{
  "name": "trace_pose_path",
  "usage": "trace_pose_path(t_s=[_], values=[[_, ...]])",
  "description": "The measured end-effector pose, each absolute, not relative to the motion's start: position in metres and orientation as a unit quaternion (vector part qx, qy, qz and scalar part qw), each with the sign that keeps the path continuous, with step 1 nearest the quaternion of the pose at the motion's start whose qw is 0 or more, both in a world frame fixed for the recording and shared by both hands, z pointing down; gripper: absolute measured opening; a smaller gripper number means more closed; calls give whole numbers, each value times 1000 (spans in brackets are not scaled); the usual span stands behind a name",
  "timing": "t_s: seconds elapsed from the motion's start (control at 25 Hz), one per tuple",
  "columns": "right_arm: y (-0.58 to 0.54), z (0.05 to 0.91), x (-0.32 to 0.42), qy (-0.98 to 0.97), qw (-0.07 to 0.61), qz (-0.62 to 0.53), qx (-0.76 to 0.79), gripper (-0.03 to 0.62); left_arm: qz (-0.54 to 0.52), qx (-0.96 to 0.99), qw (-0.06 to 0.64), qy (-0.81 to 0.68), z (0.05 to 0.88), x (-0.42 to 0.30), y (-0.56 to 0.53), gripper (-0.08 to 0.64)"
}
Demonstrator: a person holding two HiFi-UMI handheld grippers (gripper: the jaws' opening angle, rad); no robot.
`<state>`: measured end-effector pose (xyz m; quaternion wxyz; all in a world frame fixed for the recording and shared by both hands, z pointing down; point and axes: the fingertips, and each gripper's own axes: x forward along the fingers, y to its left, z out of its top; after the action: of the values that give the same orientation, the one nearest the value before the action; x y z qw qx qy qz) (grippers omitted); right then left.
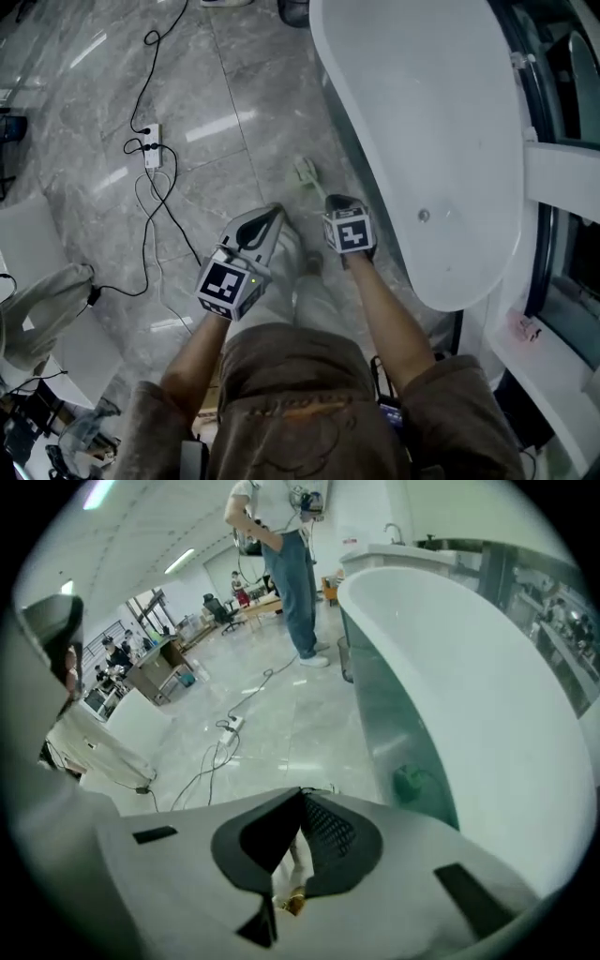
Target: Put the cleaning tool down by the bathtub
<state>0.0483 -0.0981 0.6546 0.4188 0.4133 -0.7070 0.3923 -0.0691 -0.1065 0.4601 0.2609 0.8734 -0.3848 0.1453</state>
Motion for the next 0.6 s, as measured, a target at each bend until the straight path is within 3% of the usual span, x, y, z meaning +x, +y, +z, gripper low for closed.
trace_pose_path(t_s=[0.6], values=[[-89, 422, 29, -810, 252, 328, 415, 6, 130, 885, 263, -362, 340, -46, -50, 0]])
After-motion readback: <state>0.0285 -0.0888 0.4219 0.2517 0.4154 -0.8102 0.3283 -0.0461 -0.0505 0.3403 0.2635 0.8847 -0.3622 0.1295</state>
